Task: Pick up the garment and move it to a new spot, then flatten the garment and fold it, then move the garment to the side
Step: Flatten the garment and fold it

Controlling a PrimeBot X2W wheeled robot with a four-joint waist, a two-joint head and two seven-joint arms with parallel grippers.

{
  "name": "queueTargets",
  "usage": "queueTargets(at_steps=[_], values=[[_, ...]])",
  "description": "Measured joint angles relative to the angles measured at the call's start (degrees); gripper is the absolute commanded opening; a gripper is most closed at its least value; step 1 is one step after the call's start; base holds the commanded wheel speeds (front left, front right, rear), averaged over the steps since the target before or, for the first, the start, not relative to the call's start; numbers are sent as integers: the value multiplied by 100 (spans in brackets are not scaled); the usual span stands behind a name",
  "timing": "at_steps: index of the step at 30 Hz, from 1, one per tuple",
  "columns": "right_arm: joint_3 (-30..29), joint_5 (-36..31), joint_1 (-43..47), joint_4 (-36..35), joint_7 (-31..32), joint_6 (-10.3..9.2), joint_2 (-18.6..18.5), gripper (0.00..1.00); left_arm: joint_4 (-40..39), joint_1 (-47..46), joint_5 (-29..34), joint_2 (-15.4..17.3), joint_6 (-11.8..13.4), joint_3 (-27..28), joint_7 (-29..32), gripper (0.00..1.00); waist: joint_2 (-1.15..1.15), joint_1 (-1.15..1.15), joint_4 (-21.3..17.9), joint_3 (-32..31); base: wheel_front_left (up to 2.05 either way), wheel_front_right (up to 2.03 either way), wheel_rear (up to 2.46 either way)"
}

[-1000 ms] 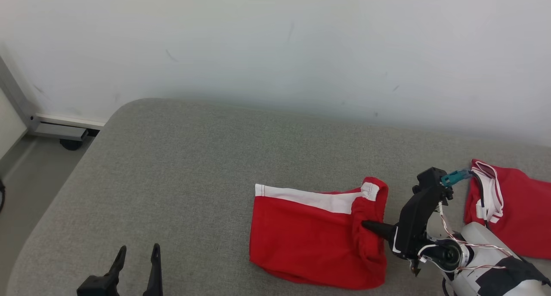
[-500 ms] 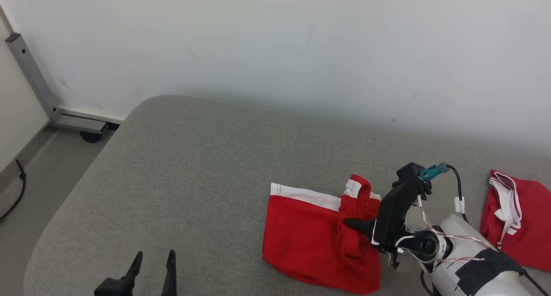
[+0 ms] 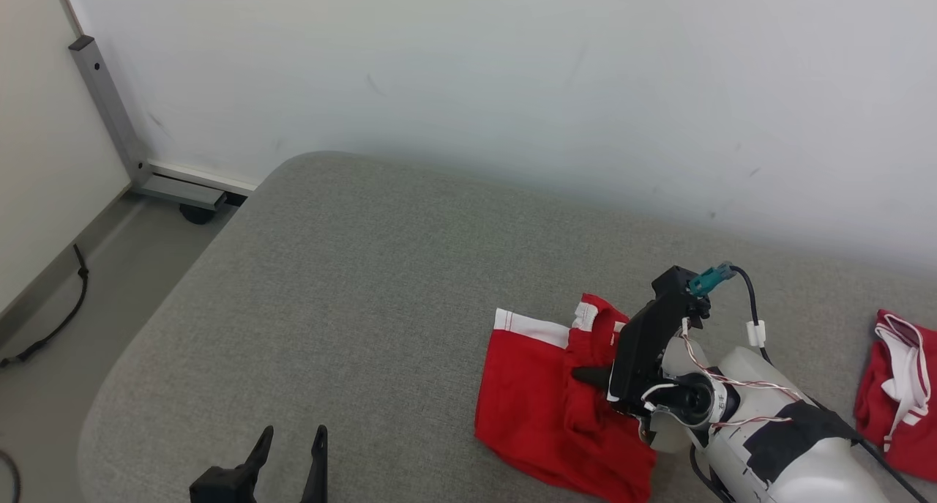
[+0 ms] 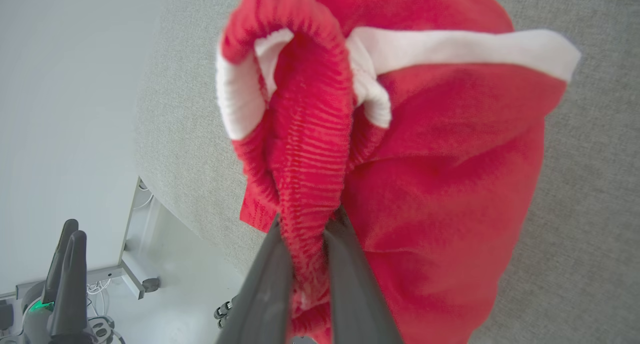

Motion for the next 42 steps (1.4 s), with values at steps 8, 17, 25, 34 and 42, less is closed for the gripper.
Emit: queueTargets(at_steps=[8, 17, 25, 34, 42], values=[[41, -45, -214, 425, -5, -137, 136, 0, 125, -16, -1, -57, -5, -58, 0, 100, 0, 0, 186, -18, 0, 0, 0], [114, -90, -584, 866, -5, -278, 233, 0, 135, -71, -2, -109, -3, -47, -7, 100, 0, 0, 309, 83, 0, 0, 0], [264, -92, -849, 1222, 5, -282, 264, 0, 154, -138, -10, -246, 3, -52, -33, 100, 0, 0, 455, 254, 0, 0, 0], [380, -90, -892, 1456, 30, -280, 276, 69, 212, -199, -12, -254, 5, -58, -57, 100, 0, 0, 520, 291, 0, 0, 0], [313, 32, -1006, 1484, -182, -73, 280, 100, 352, -290, -9, -258, -5, -111, -59, 100, 0, 0, 491, 199, 0, 0, 0]])
